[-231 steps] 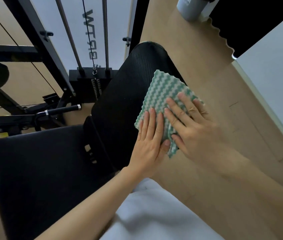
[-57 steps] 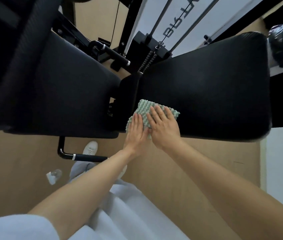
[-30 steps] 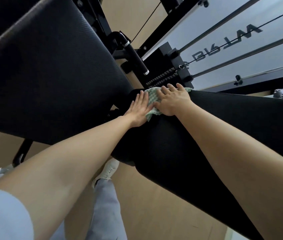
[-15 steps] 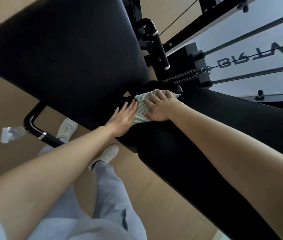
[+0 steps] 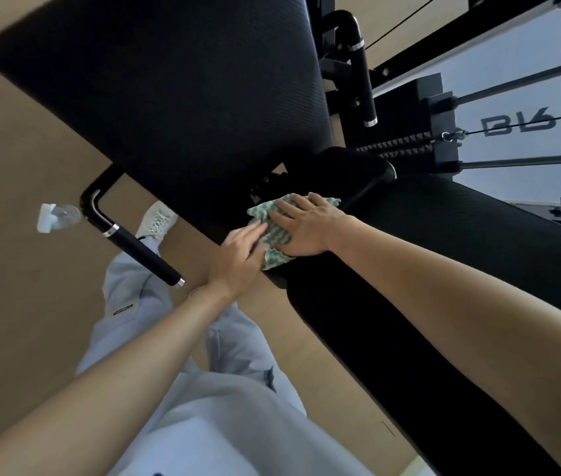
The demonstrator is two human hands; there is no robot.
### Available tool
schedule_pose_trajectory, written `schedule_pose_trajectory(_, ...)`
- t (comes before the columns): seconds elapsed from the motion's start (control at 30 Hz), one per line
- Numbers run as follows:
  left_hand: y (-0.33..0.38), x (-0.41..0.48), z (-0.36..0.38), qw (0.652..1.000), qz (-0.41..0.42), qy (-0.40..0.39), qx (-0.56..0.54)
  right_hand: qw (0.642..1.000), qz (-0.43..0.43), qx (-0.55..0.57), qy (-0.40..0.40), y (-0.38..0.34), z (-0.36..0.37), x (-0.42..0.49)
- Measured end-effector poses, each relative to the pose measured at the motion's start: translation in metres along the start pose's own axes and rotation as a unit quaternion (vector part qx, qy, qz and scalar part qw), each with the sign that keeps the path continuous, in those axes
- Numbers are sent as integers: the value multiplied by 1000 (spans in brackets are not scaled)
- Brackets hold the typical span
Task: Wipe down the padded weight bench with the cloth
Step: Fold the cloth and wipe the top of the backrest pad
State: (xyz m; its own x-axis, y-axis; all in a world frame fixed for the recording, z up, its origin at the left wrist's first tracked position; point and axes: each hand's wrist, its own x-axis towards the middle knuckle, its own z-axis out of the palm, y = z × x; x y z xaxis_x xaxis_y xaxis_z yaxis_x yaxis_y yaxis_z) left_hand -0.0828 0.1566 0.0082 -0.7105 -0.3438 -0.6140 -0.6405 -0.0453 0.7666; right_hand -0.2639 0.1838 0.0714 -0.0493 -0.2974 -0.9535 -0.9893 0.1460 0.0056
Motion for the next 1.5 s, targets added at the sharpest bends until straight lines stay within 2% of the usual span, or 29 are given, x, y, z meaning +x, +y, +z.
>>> schedule_pose_trajectory(0.2,23,52,9,998,-22,-58,29,1000,19,10,3,47,-12,11)
schedule_pose_trajectory(0.4,44,135,18,984,-34,-161,64,997,73,37,-1,100,-27,27)
schedule_pose_trajectory(0.57,59,197,29,977,-15,-214,-10,988,143,65,3,140,-29,37)
schedule_pose_trajectory(0.73,86,243,43,972,-34,-230,-36,975,160,148,-50,156,-46,23)
schedule_pose_trajectory(0.83,96,253,45,971,-33,-235,-21,972,175,147,-47,160,-44,25)
schedule_pose_trajectory(1.0,73,229,38,967,-21,-242,73,968,219,120,-19,151,-24,42)
schedule_pose_trajectory(1.1,55,204,25,966,-19,-246,82,977,200,72,-3,134,-20,41)
schedule_pose_trajectory(1.2,40,173,13,965,-29,-245,86,983,180,26,-6,102,-18,39)
schedule_pose_trajectory(1.3,15,142,-1,962,-19,-252,100,987,158,23,-11,65,-13,34)
schedule_pose_trajectory(1.4,-14,111,-8,967,-18,-225,123,987,157,29,0,24,-7,26)
schedule_pose_trajectory(1.5,-29,87,-15,973,-66,-201,93,985,166,41,13,-16,0,19)
